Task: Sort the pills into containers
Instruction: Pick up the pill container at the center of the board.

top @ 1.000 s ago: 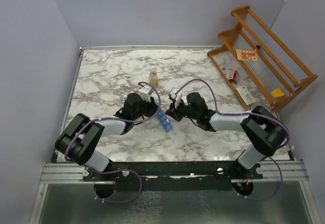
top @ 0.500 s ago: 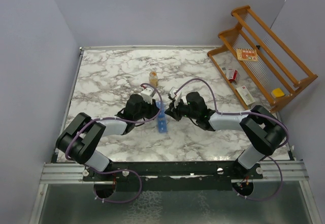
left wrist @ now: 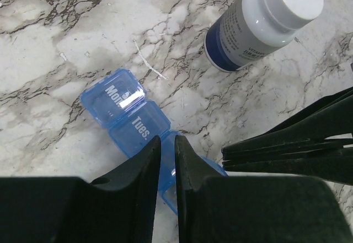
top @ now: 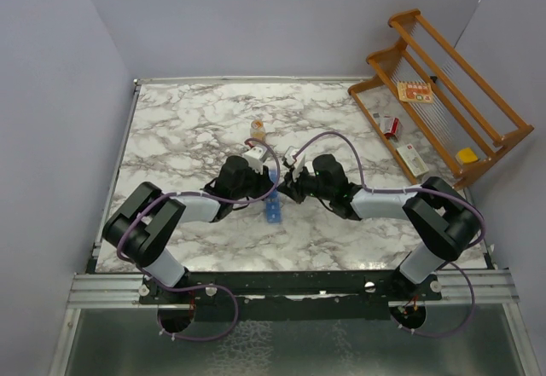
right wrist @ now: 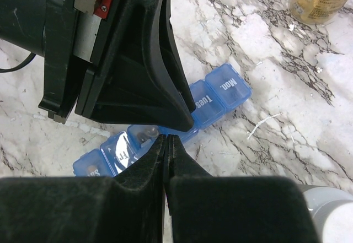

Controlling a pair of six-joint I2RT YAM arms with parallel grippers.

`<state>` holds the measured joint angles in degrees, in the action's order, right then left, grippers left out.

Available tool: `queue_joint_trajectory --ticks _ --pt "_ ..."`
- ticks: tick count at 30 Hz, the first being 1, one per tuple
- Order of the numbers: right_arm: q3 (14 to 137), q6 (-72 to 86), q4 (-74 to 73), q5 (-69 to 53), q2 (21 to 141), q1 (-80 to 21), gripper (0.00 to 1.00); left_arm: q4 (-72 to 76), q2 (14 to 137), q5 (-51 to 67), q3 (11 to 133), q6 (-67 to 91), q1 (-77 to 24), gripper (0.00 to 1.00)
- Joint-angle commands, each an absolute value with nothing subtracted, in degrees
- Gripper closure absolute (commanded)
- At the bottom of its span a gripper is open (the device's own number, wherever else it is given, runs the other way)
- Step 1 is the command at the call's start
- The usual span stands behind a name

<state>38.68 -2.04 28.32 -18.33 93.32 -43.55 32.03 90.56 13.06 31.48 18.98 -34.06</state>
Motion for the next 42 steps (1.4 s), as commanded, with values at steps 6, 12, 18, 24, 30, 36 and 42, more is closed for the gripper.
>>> queue_joint_trajectory --ticks 6,12,18,24,30,36,42 --pt "37.2 -1.3 29.8 -18.1 91.4 -44.0 0.99 28.0 93.5 12.5 34.8 20.0 -35.0 0.83" --pt "36.5 -0.8 29.2 -19.4 90.0 -44.0 0.99 27.4 93.2 10.3 34.5 20.4 -35.3 0.84" --pt "35.2 0.1 29.7 -20.1 88.2 -44.0 0.99 27.2 93.2 9.8 34.3 20.5 -35.3 0.84" --pt "34.0 0.0 30.4 -18.3 87.6 -44.0 0.99 26.4 92.0 8.5 34.0 20.4 -35.3 0.84" --pt "34.2 0.0 30.5 -17.1 88.5 -44.0 0.99 24.4 90.0 5.6 34.2 18.5 -35.3 0.84" --pt "33.6 0.3 31.2 -14.9 88.0 -44.0 0.99 23.4 90.3 6.4 35.2 18.3 -35.3 0.85" --pt "34.0 0.6 31.3 -17.2 89.6 -44.0 0.99 21.1 90.3 5.5 35.5 18.6 -35.3 0.85"
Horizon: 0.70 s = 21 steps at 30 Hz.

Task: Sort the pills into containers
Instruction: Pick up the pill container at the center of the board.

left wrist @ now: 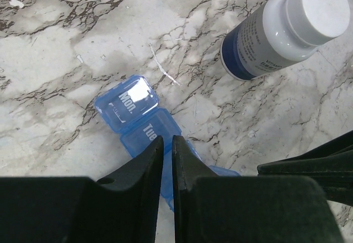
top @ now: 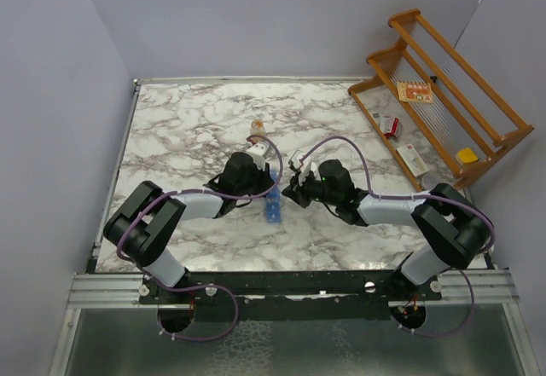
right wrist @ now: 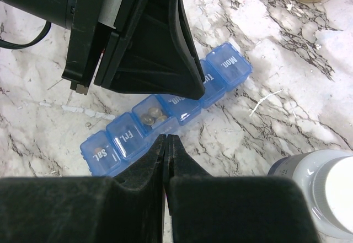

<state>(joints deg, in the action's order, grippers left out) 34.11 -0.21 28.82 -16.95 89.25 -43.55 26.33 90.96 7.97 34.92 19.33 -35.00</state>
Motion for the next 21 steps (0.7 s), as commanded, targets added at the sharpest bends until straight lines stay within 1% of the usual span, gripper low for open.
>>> queue_joint_trajectory --ticks 1,9,21 --pt "34.2 0.8 31.7 -17.7 89.9 -44.0 0.99 20.3 90.3 5.0 35.8 18.8 -35.3 0.85" --pt "35.5 1.6 33.8 -20.9 92.5 -44.0 0.99 16.2 90.9 2.1 38.4 18.8 -35.3 0.85" --pt "36.3 3.0 36.8 -21.7 94.6 -44.6 0.99 16.1 92.7 4.2 39.0 19.0 -35.3 0.86"
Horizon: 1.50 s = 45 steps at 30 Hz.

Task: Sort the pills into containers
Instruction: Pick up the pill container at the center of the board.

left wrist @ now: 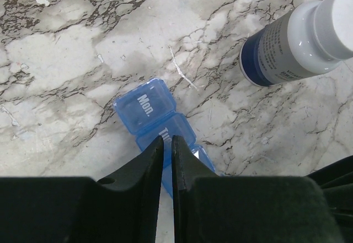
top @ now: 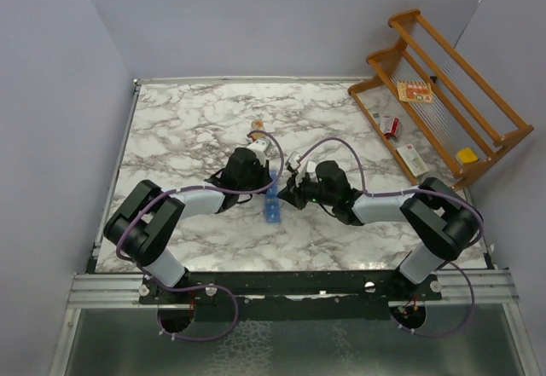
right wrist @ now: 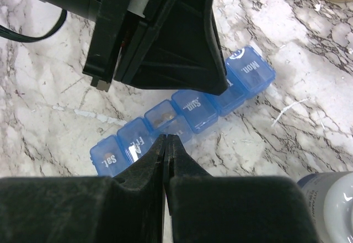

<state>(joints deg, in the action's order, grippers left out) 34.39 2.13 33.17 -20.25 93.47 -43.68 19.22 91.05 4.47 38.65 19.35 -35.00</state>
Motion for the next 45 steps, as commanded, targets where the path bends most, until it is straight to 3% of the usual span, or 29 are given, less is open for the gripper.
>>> queue_joint_trajectory --ticks 1,35,45 --pt "36.6 3.0 36.9 -21.8 94.7 -44.7 0.99 16.1 92.7 4.4 39.2 19.0 -35.3 0.86" --pt "39.5 4.4 41.3 -24.2 103.1 -46.0 0.99 15.8 93.8 4.8 39.9 18.8 -35.3 0.87" --pt "39.4 3.5 40.6 -23.0 100.1 -47.0 0.99 15.7 92.2 4.0 39.4 18.5 -35.3 0.85"
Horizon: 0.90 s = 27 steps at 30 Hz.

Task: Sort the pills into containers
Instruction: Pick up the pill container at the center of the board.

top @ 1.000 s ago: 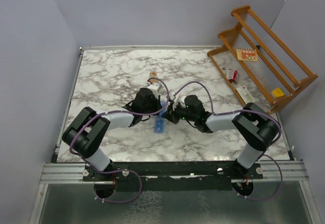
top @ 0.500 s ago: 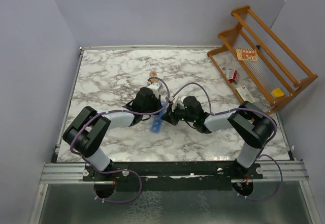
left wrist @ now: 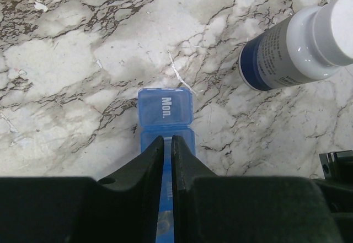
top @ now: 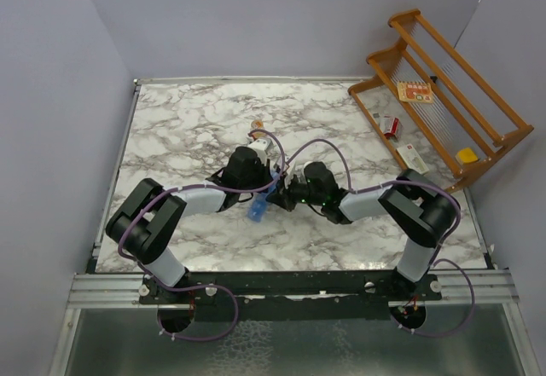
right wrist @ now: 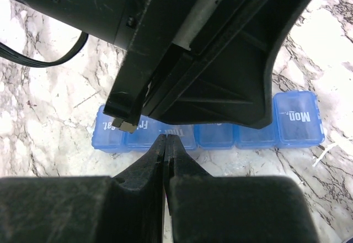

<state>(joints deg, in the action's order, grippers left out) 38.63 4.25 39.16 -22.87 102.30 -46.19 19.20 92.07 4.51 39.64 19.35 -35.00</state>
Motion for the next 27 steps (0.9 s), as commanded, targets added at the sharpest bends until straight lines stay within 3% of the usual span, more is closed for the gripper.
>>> queue_joint_trajectory --ticks 1,4,11,17,20,23,27 --pt "39.2 3.3 40.0 -22.6 99.3 -47.1 0.99 15.7 91.5 3.6 39.4 18.6 -35.3 0.78" --pt "37.4 2.9 38.6 -20.5 96.1 -47.3 0.96 15.5 88.5 2.6 39.2 18.5 -35.4 0.66" --pt "33.9 3.0 37.9 -14.7 86.7 -48.5 0.88 16.0 79.2 -1.6 39.3 17.4 -35.3 0.63" --pt "39.5 6.4 25.1 -8.1 82.3 -49.8 0.75 12.6 73.7 -6.4 38.9 17.2 -35.3 0.61" --pt "43.3 9.8 18.1 -5.2 82.6 -51.1 0.74 9.7 70.8 -10.7 36.8 19.1 -35.2 0.57" --pt "43.8 12.8 14.3 -1.5 82.7 -53.5 0.79 5.1 67.3 -15.0 35.3 21.6 -35.2 0.59" --pt "41.4 17.3 13.8 2.0 80.9 -55.5 0.81 -0.4 64.7 -18.6 33.3 24.1 -35.2 0.76"
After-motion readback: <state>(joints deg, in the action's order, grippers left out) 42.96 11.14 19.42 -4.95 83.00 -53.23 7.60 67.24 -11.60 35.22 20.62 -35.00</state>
